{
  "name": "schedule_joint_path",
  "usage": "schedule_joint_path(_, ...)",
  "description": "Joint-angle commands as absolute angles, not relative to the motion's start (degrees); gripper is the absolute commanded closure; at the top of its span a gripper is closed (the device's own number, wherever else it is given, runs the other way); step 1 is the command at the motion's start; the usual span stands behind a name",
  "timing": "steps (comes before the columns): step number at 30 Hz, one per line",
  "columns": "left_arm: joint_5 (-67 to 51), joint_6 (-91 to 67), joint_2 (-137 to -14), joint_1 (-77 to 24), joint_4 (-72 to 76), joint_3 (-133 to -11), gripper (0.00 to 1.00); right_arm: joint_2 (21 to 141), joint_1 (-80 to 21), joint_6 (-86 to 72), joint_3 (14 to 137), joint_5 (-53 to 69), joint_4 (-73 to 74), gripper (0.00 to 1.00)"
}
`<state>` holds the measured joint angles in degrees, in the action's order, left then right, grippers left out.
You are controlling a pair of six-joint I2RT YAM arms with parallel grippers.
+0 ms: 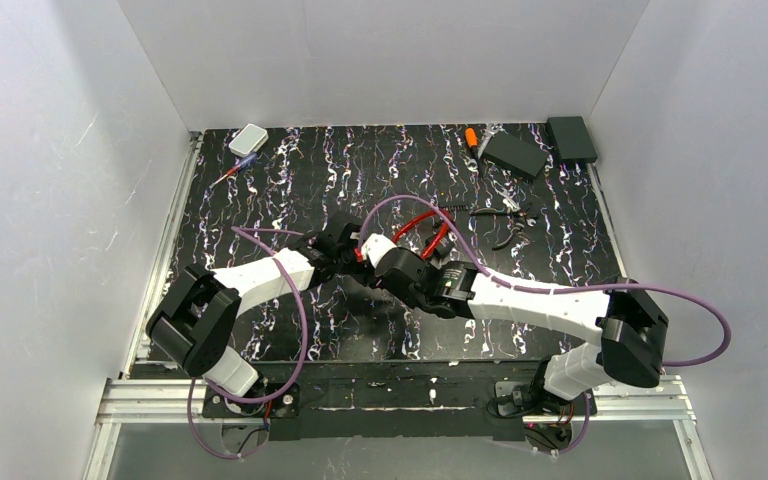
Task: Unlock with the key
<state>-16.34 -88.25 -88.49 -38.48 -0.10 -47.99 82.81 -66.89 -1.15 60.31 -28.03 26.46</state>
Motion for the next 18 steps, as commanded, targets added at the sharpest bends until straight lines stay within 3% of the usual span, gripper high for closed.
schedule_joint_path(1,-17.1,-87.9,-85.3,-38.4,0.3,-48.4,1.0,82.4,-66.9,-1.1,60.8,-30.0,24.4,0.77)
schedule_joint_path(3,-17.1,-87.9,-85.2,-38.4,0.3,-48.4,1.0,82.5,-66.9,-1.3,60.8,-29.8,24.5,0.95)
schedule_joint_path(4,-17.1,-87.9,-85.1,-38.4,0.3,-48.4,1.0,82.5,-66.9,-1.7,60.8,-29.9,24.5,0.99)
schedule_joint_path(12,-17.5,-89.1,-85.2,-38.4,2.7,-47.0,1.0,79.0,-64.4,-12.4,56.7,-28.1,19.3,0.99)
schedule_joint_path(18,-17.5,-89.3,-84.5,-38.4,2.9,-46.5,1.0,70.1,-49.8,-29.0,43.2,-8.5,4.5,0.99)
